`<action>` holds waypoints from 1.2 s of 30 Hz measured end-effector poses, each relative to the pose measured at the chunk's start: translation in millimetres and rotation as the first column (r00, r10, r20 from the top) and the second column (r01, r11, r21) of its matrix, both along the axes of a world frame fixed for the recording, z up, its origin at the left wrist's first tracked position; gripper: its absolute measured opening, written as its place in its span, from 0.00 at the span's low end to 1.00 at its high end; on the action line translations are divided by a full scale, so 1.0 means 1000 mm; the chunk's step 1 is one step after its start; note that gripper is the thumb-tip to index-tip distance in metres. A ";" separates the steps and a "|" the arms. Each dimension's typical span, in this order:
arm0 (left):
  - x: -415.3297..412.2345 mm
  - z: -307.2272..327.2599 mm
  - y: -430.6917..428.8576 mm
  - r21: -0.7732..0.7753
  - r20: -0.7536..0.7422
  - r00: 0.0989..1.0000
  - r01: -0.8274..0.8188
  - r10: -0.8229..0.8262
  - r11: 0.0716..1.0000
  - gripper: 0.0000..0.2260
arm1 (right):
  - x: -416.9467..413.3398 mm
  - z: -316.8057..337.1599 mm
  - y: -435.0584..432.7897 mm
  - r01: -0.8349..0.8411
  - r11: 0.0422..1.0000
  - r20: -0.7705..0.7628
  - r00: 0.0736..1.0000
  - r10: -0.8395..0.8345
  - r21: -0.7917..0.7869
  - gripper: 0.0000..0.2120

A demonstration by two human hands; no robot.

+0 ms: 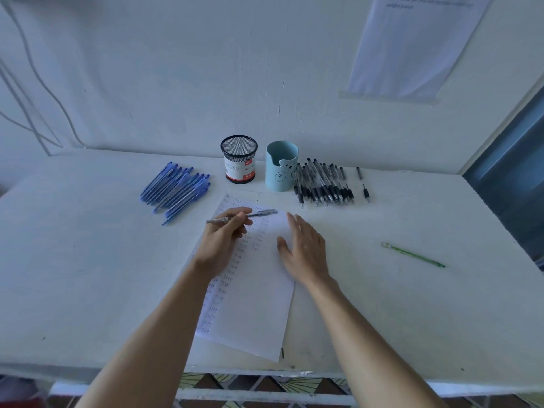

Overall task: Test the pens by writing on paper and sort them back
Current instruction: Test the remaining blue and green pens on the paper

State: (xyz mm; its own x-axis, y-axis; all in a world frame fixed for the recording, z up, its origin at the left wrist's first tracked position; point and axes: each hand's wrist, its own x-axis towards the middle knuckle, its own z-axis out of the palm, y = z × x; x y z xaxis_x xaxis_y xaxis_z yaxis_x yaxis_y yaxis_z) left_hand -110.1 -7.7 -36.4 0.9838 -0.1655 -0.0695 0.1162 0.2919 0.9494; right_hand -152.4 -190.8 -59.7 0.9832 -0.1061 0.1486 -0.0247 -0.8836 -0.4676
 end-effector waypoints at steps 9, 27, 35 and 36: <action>0.012 0.013 0.029 -0.139 -0.126 0.992 -0.005 -0.013 0.990 0.17 | -0.001 -0.003 0.002 -0.035 0.984 -0.105 0.994 0.016 -0.177 0.24; 0.062 -0.009 0.071 0.878 0.447 0.890 -0.455 0.088 0.150 0.06 | -0.001 0.004 0.005 -0.014 0.990 -0.124 0.992 -0.004 -0.139 0.35; 0.064 -0.006 0.068 0.859 0.485 0.867 -0.497 0.118 0.120 0.05 | -0.002 0.007 0.006 -0.037 0.992 -0.133 0.991 0.021 -0.124 0.33; 0.061 -0.002 0.064 0.844 0.514 0.852 -0.523 0.100 0.124 0.05 | -0.002 0.007 0.006 -0.039 0.992 -0.137 0.990 0.023 -0.120 0.33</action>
